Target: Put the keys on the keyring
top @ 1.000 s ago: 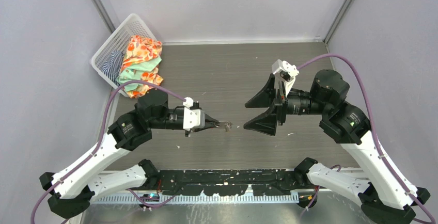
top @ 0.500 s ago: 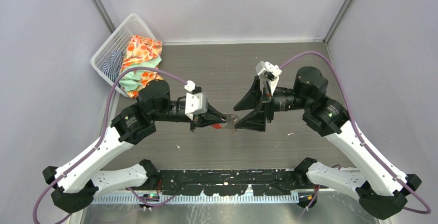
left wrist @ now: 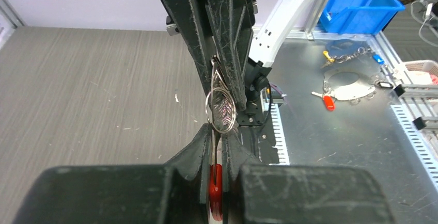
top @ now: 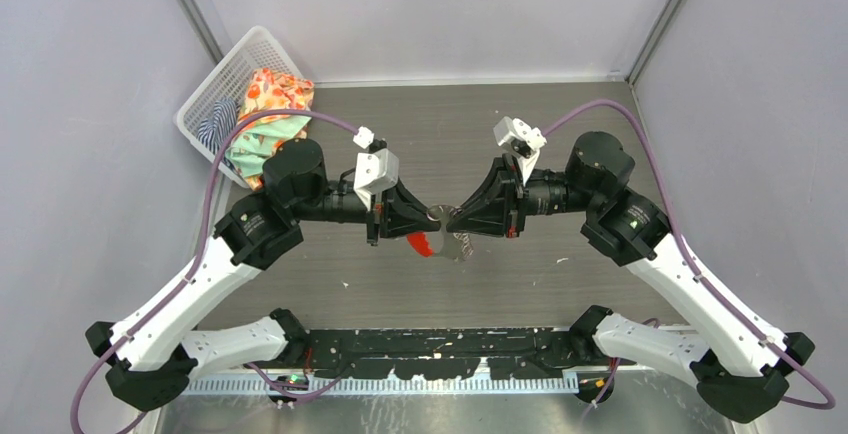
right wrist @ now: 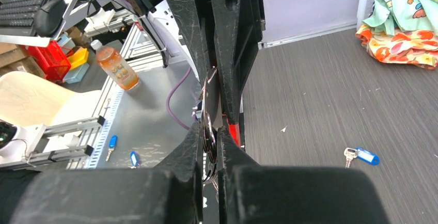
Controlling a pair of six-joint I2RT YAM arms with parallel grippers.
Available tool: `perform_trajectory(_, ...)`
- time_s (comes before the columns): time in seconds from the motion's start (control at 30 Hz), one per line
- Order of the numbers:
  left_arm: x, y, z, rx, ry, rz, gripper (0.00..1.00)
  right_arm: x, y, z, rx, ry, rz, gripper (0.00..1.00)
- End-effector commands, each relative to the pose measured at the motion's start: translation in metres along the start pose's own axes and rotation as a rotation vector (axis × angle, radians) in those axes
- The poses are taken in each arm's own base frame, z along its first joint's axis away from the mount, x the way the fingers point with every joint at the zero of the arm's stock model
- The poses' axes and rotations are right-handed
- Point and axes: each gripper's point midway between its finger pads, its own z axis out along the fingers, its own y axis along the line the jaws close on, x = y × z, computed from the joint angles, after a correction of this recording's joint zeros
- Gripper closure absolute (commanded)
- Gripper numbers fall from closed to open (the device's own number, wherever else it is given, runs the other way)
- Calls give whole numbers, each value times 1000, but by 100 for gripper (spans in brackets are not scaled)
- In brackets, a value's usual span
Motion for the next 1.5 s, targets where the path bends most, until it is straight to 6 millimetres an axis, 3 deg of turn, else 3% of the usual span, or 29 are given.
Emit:
perform_trajectory(0.0, -41, -3, -8, -6, -107, 77, 100, -4, 6, -3, 7, -24, 2, 94)
perform_trajectory(0.1, -44, -4, -9, -9, -114, 80, 100, -5, 8, -5, 9, -30, -5, 92)
perform_trajectory(0.2, -46, -4, -11, -10, -119, 84, 100, -7, 8, -6, 15, -36, -9, 78)
perform_trajectory(0.37, -47, -4, -13, -17, -122, 87, 100, -6, 7, -7, 26, -34, -6, 73)
perform_trajectory(0.47, -48, -4, -15, -24, -127, 93, 100, -4, 8, -8, 25, -28, -7, 57)
perform_trajectory(0.53, -49, -3, -16, -32, -129, 93, 100, -4, 9, -9, 20, -28, -17, 53)
perform_trajectory(0.63, -46, -4, -17, -28, -124, 89, 100, -5, 7, -8, 32, -32, -23, 58)
perform_trajectory(0.8, -44, -4, -16, -20, -118, 88, 100, -10, 6, -7, 36, -37, -27, 92)
perform_trajectory(0.87, -40, -3, -14, -20, -111, 93, 100, -12, 7, -8, 38, -43, -31, 98)
perform_trajectory(0.9, -38, -2, -14, -21, -107, 97, 100, -12, 7, -8, 41, -46, -30, 98)
perform_trajectory(0.93, -37, -1, -14, -24, -104, 96, 100, -12, 7, -8, 40, -49, -26, 88)
perform_trajectory(1.0, -34, 1, -13, -31, -100, 91, 100, -13, 5, -8, 52, -58, -17, 57)
perform_trajectory(1.07, -32, 1, -12, -26, -95, 88, 100, -13, 3, -7, 57, -65, -13, 51)
perform_trajectory(1.23, -30, 6, -10, -43, -92, 84, 100, -18, 0, -2, 58, -90, -8, 48)
perform_trajectory(1.47, -26, 8, -7, -38, -87, 64, 100, -17, -8, 7, 79, -98, -9, 57)
